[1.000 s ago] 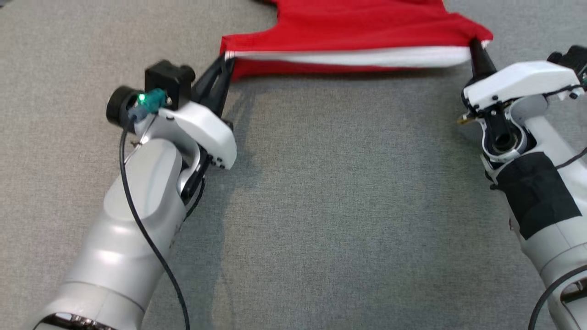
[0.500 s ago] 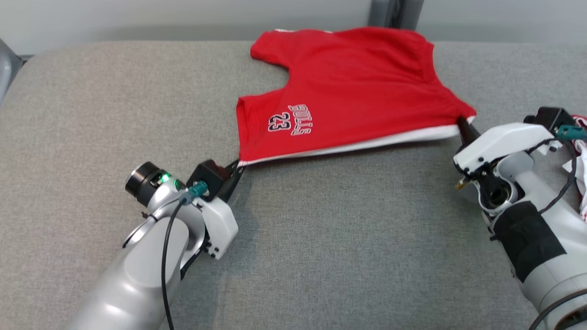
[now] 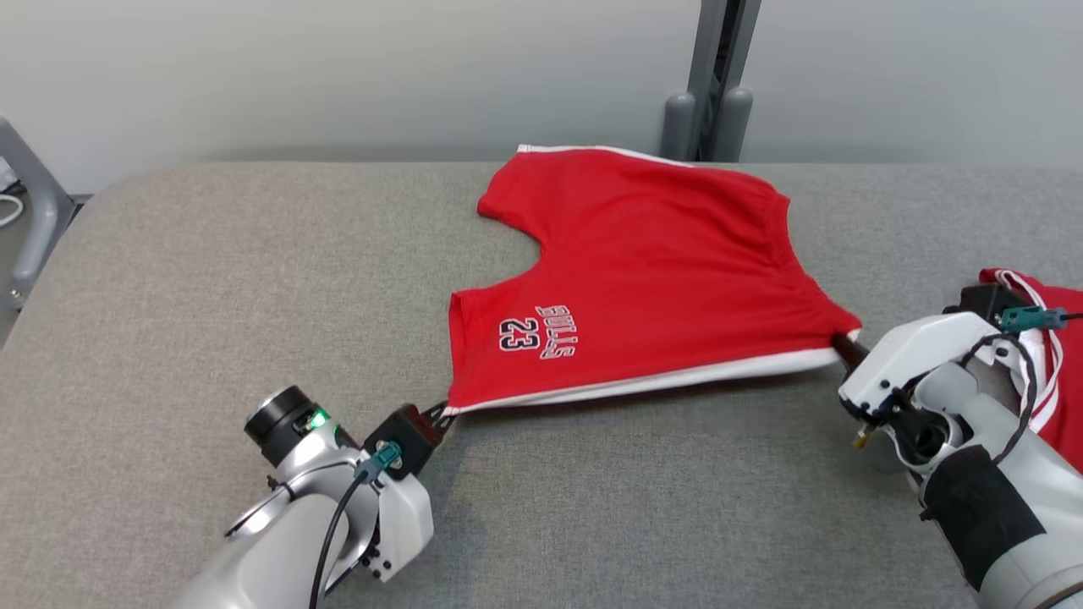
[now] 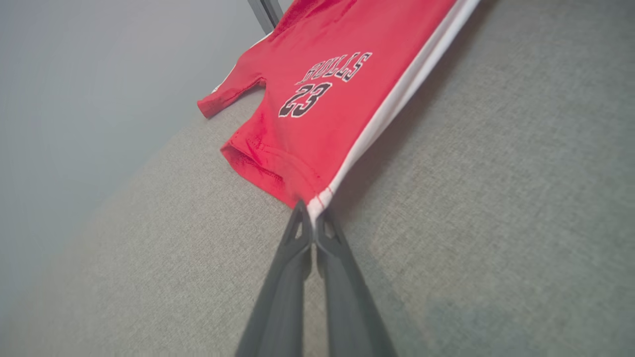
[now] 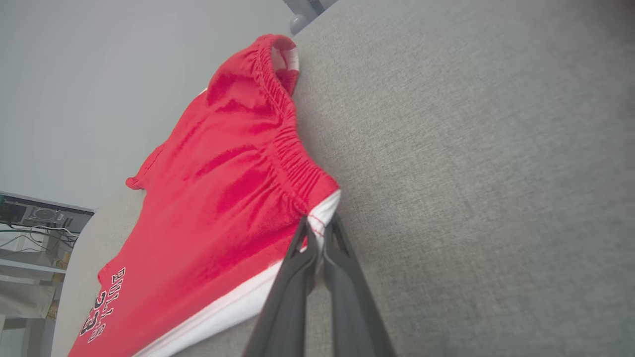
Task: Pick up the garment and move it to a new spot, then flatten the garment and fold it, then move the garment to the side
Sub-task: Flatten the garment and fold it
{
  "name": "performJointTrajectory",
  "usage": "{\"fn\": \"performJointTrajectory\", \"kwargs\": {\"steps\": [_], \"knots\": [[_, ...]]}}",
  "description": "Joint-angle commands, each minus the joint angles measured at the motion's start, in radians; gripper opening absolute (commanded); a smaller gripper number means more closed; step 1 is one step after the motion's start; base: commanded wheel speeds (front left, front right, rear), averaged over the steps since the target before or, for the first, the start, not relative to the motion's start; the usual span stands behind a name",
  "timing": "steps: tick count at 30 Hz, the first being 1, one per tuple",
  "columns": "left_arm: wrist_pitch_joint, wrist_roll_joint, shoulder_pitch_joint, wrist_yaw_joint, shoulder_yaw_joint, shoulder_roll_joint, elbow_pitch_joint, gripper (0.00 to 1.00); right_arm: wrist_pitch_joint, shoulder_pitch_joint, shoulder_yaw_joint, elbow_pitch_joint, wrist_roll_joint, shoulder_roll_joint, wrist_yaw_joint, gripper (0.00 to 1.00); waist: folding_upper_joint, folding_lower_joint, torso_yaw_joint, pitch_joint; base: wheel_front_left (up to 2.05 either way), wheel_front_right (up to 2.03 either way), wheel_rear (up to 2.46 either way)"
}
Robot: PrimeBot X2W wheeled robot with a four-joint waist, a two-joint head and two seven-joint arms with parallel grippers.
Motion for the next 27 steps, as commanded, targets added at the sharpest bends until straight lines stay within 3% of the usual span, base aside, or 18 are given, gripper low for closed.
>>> {"fn": "performJointTrajectory", "kwargs": {"steps": [1, 10, 18, 27], "knots": [[0.005, 0.004, 0.023, 0.003, -0.006, 0.015, -0.006, 0.0, 0.021, 0.023, 0.01, 0.008, -0.011, -0.014, 0.0, 0.0, 0.0, 0.0, -0.003, -0.02, 0.0, 0.0, 0.0], [0.052, 0.005, 0.107, -0.002, -0.059, 0.067, -0.099, 0.0, 0.141, 0.077, 0.06, -0.009, -0.044, -0.017, 0.0, 0.0, 0.0, 0.0, -0.01, -0.059, 0.0, 0.0, 0.0], [0.142, 0.0, 0.209, 0.005, -0.098, 0.158, -0.283, 0.0, 0.303, 0.19, 0.113, -0.145, -0.049, -0.095, 0.0, 0.0, 0.0, 0.0, -0.004, -0.095, 0.0, 0.0, 0.0], [0.273, -0.037, 0.336, 0.042, -0.103, 0.255, -0.528, 0.0, 0.41, 0.37, 0.074, -0.332, -0.006, -0.19, 0.0, 0.0, 0.0, 0.0, 0.006, -0.139, 0.0, 0.0, 0.0]]}}
